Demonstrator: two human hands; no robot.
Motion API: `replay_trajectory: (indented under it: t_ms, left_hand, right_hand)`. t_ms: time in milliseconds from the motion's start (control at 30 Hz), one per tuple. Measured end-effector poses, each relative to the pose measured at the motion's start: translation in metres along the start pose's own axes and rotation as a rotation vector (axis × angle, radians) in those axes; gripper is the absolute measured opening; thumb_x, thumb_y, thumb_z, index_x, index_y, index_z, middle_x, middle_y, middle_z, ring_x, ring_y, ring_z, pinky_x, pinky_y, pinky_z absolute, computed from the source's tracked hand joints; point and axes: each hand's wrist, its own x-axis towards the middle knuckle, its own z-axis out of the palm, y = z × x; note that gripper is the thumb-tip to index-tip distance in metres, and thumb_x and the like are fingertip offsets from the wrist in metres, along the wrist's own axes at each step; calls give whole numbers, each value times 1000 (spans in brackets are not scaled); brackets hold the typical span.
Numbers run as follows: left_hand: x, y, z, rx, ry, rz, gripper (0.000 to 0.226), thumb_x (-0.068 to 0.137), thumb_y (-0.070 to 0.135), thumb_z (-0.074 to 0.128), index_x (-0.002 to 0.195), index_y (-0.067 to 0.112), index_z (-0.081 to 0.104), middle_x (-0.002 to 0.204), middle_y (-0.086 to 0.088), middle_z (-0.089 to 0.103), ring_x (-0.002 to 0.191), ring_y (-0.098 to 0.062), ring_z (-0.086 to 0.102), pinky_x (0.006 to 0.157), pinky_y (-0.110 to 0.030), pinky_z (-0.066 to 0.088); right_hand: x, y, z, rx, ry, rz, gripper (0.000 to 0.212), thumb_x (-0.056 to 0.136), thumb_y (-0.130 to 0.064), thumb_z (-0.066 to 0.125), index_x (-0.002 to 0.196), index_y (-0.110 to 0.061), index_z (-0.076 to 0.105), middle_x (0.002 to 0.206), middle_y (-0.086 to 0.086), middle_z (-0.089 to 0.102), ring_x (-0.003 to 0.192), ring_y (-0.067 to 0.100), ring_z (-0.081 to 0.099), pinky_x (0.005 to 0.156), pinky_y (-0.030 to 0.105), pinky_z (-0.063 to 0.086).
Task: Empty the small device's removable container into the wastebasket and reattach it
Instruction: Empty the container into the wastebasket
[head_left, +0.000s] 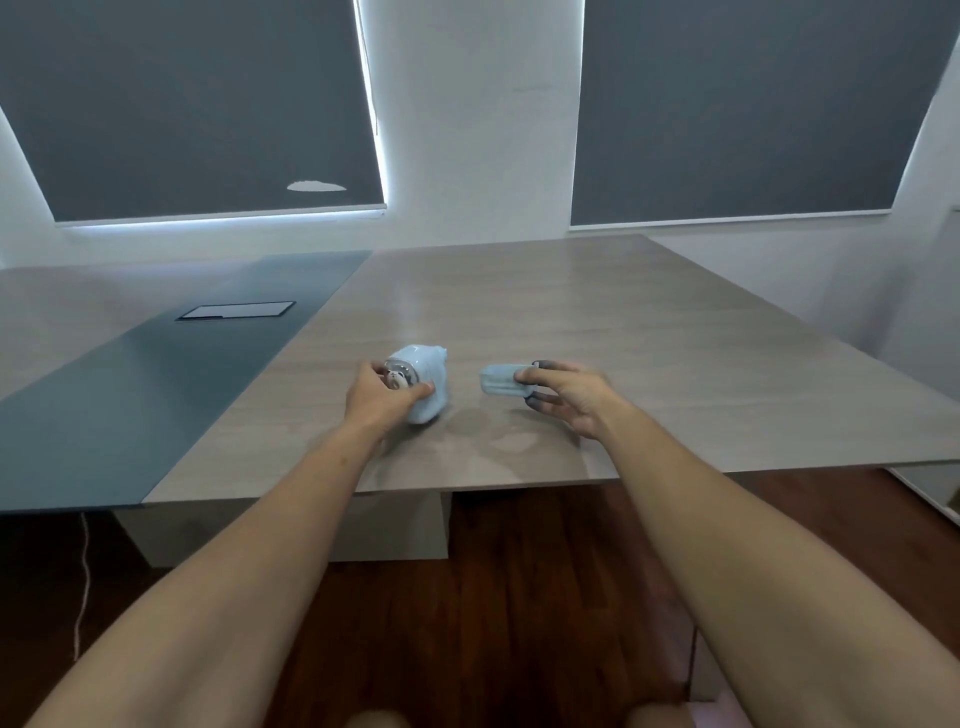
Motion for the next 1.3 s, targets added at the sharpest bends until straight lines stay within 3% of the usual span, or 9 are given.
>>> replay_trajectory:
  t_ms: [133, 267, 400, 567, 767, 933, 1133, 1300]
  left_hand:
    - [-2, -2, 13, 91, 14, 27, 67, 62, 22, 86, 114, 11, 45, 109, -8, 60, 90, -21, 56, 79, -30, 43]
    - [-5, 5, 13, 151, -6, -8, 76, 62, 22, 87, 124, 8, 45, 124, -12, 59, 100, -24, 56, 84, -30, 43]
    - [-18, 27, 9, 307, 42, 79, 95, 66, 44, 80, 140, 5, 37, 143, -14, 45, 130, -30, 44, 104, -39, 38]
    - [-42, 62, 12, 436, 72, 242, 85, 73, 64, 61, 134, 6, 49, 140, -14, 52, 129, -33, 45, 106, -41, 36]
    - [-79, 102, 52, 309, -127, 329, 78, 78, 60, 58, 135, 8, 50, 143, -9, 52, 130, -29, 48, 104, -37, 36]
    - [-126, 129, 117, 217, -314, 411, 67, 82, 51, 60, 132, 7, 54, 139, -11, 56, 127, -27, 51, 105, -34, 37]
    - [-202, 137, 208, 159, -563, 446, 60, 85, 48, 56, 130, 7, 58, 134, -10, 60, 124, -26, 54, 103, -33, 38]
    - [-268, 105, 285, 210, -756, 451, 54, 88, 46, 56, 126, 8, 60, 132, -12, 62, 125, -27, 53, 101, -29, 37]
  right_hand:
    - [-2, -3, -2, -21, -1, -9, 56, 66, 2, 87, 116, -2, 63, 106, 15, 70, 91, 31, 73, 69, 31, 62]
    - [-9, -8, -10, -41, 18, -20, 49, 64, 0, 89, 107, -5, 65, 110, 17, 69, 95, 33, 73, 73, 34, 62]
    - [-24, -16, -19, -77, 53, -44, 43, 64, -5, 90, 99, -9, 66, 113, 18, 69, 90, 31, 73, 71, 34, 62]
    - [-57, -34, -34, -80, 102, -94, 39, 66, -6, 89, 98, -10, 65, 113, 18, 69, 86, 29, 70, 73, 34, 61]
    - [-111, -60, -79, -49, 183, -169, 52, 70, 2, 85, 117, -3, 63, 114, 19, 68, 93, 31, 69, 89, 40, 59]
    - [-158, -75, -136, -41, 311, -211, 51, 71, 6, 82, 118, -4, 63, 106, 19, 67, 92, 32, 68, 75, 35, 63]
    - [-221, -73, -229, -82, 423, -186, 55, 77, 6, 77, 129, -3, 59, 112, 18, 66, 100, 31, 66, 87, 35, 58]
    - [-268, -37, -320, -103, 540, -106, 53, 76, 8, 76, 125, -5, 61, 99, 11, 71, 85, 22, 71, 78, 30, 59]
